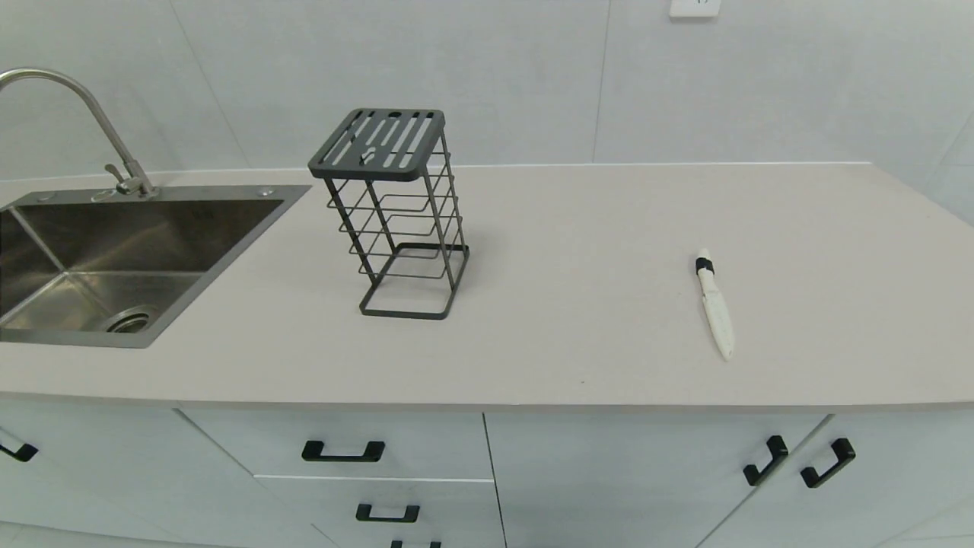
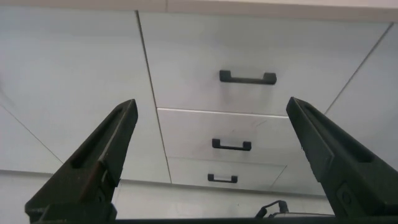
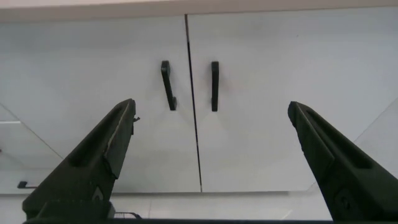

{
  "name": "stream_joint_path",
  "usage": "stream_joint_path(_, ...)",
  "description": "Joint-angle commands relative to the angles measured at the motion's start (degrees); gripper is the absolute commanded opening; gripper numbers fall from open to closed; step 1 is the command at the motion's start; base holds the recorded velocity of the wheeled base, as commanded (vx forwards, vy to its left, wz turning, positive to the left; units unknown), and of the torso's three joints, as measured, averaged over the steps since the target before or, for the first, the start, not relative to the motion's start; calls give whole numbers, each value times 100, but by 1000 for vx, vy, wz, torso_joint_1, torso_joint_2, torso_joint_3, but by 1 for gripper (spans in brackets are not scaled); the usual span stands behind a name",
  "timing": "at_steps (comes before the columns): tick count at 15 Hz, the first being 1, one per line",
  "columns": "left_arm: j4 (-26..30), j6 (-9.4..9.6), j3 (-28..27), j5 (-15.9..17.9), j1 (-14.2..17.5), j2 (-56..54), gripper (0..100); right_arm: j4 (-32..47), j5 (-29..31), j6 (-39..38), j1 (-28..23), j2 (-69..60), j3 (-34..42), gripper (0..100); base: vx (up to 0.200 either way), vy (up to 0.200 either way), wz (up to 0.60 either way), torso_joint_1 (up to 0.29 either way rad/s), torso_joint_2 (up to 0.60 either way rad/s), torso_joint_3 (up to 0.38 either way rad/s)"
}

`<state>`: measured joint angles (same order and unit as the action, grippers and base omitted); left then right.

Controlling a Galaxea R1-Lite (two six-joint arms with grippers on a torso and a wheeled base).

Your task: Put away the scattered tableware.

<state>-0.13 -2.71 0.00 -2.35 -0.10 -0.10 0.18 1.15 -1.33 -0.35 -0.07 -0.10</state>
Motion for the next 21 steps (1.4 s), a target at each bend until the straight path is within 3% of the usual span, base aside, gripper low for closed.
stream_joint_path(1,-4,-2,0,-2,1,10,100,-1,0,1,0,7,1,100,0,0,0,281,-515,-242)
stream_joint_path(14,-4,-2,0,-11,1,10,100,-9,0,1,0,7,1,100,0,0,0,287,-550,-272)
stream_joint_path(19,-4,7,0,-2,1,10,100,-1,0,10,0,7,1,100,0,0,0,191,-370,-177)
stream_joint_path(21,-4,25,0,-2,1,10,100,-1,0,10,0,7,1,100,200,0,0,39,-46,-24)
